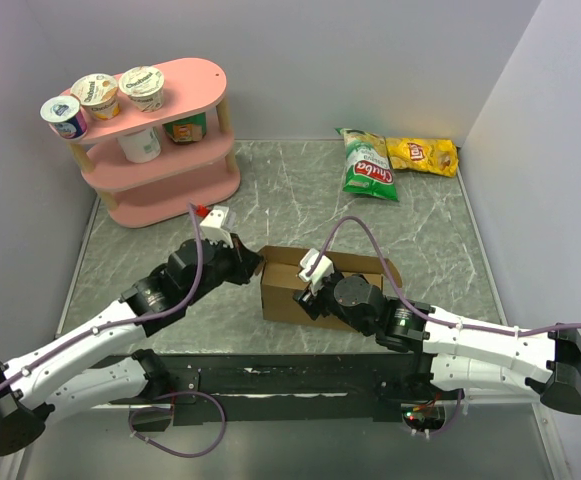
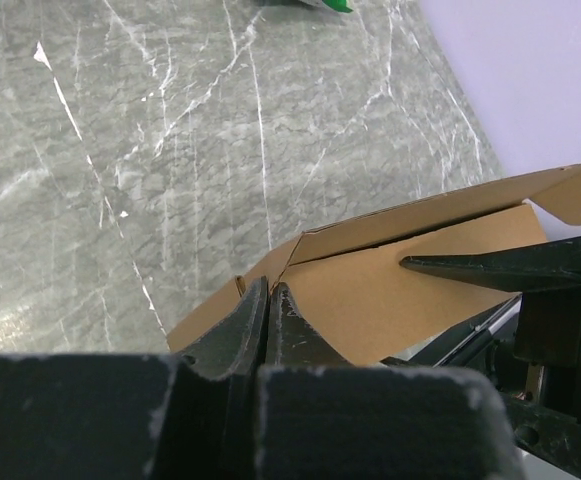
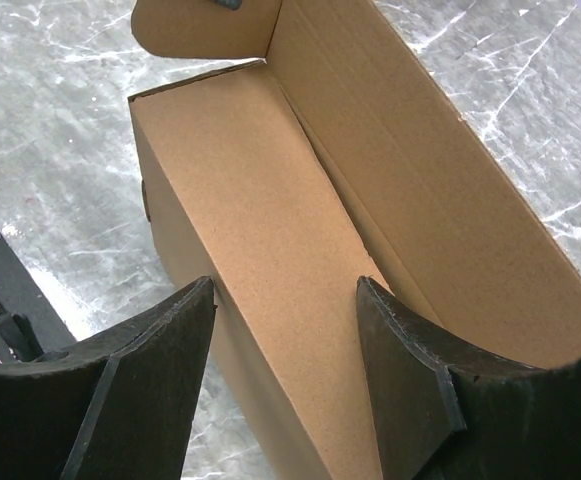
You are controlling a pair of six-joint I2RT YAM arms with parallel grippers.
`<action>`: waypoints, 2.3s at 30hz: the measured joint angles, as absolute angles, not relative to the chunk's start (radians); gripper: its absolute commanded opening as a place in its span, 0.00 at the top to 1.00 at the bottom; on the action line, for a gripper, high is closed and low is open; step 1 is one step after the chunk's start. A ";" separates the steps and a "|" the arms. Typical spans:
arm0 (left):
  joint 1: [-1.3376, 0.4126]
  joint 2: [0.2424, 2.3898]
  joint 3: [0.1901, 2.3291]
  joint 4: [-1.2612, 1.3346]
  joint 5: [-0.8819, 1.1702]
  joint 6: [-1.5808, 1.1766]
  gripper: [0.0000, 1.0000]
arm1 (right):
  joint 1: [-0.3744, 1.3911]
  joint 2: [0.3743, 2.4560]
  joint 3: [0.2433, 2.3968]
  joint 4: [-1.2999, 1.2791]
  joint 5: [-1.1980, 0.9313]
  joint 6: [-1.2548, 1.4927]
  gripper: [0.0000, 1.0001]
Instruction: Fold the paper box
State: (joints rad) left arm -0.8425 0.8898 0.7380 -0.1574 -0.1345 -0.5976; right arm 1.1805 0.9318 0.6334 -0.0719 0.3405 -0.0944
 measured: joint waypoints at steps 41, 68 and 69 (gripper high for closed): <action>-1.129 0.955 0.680 -0.090 -0.579 -0.675 0.99 | 1.182 0.887 0.645 -0.142 0.324 -0.063 0.16; -1.147 0.999 0.738 -0.178 -0.645 -0.692 0.99 | 1.193 0.493 1.066 -1.263 0.626 0.706 0.19; -1.147 0.999 0.738 -0.177 -0.645 -0.693 0.99 | 1.193 0.487 1.066 -1.283 0.641 0.730 0.20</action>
